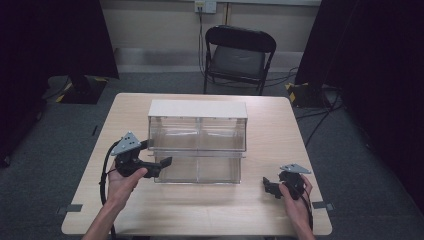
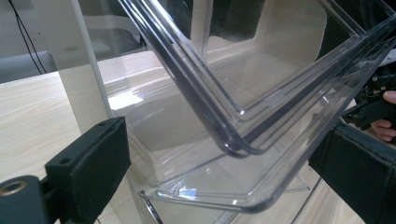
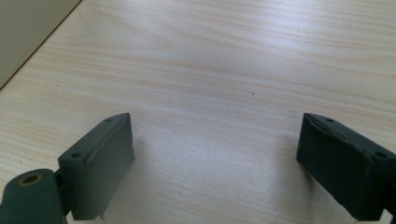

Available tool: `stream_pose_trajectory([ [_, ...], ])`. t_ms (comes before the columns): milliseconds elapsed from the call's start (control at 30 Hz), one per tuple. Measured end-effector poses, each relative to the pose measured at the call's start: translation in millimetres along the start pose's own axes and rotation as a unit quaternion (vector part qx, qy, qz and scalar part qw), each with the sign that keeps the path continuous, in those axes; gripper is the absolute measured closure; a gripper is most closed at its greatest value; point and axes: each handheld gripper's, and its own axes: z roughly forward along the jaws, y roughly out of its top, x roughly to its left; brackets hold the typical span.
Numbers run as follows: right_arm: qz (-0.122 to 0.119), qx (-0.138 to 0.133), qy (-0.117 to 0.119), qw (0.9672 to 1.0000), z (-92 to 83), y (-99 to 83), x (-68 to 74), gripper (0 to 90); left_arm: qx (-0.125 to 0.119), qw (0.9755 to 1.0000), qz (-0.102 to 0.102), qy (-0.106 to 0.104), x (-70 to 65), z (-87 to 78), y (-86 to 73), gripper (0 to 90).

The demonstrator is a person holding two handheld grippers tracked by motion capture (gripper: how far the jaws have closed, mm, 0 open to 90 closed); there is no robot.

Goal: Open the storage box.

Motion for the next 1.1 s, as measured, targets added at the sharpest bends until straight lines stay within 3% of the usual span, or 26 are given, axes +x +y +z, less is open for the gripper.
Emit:
stream_pose_trajectory([
  [1100, 0.000, 0.000, 0.000, 1.0000, 0.1, 0.1, 0.0, 10.1, 0.003, 1.0000, 0.003, 0.001, 0.1, -0.2, 0.5, 5.0],
])
